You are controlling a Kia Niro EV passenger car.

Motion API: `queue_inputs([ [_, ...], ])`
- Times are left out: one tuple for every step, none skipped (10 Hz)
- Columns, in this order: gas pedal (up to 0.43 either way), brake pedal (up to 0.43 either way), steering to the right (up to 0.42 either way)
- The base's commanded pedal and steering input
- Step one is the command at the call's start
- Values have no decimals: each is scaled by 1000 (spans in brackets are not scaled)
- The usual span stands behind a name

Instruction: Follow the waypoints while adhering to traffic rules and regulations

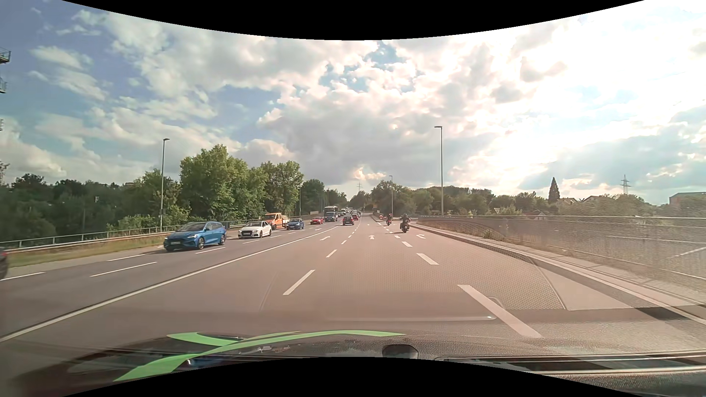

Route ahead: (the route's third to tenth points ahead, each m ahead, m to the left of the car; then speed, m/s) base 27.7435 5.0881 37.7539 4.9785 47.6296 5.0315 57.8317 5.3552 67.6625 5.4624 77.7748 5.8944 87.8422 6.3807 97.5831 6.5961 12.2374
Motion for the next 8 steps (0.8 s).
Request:
queue_inputs([
  [67, 0, 0],
  [67, 0, -1],
  [67, 0, 0],
  [79, 0, -1],
  [79, 0, -1],
  [79, 0, -1],
  [98, 0, -1],
  [138, 0, -1],
])
